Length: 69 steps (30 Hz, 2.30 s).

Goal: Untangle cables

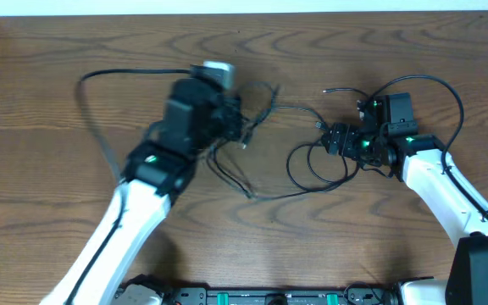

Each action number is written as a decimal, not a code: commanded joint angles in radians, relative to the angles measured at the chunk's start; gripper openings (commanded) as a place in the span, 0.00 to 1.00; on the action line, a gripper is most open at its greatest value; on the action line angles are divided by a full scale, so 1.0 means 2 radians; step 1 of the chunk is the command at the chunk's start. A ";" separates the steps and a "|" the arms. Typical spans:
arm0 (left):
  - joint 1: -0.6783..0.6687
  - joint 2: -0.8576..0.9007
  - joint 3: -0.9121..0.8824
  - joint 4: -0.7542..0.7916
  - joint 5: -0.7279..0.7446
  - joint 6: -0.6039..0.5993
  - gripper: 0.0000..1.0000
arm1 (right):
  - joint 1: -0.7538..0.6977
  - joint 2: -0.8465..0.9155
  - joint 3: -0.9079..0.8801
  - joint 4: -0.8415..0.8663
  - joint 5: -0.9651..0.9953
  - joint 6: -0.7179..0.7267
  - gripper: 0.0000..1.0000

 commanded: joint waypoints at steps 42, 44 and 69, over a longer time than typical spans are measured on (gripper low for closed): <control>0.213 -0.080 0.000 -0.328 -0.187 -0.394 0.07 | 0.004 -0.002 -0.003 0.027 0.051 0.005 0.90; 0.219 -0.075 0.000 -0.332 -0.179 -0.400 0.08 | 0.004 -0.002 -0.003 0.027 0.051 0.006 0.90; 0.273 -0.054 -0.001 -0.273 0.408 0.361 0.07 | 0.004 -0.002 -0.003 0.023 0.070 0.006 0.90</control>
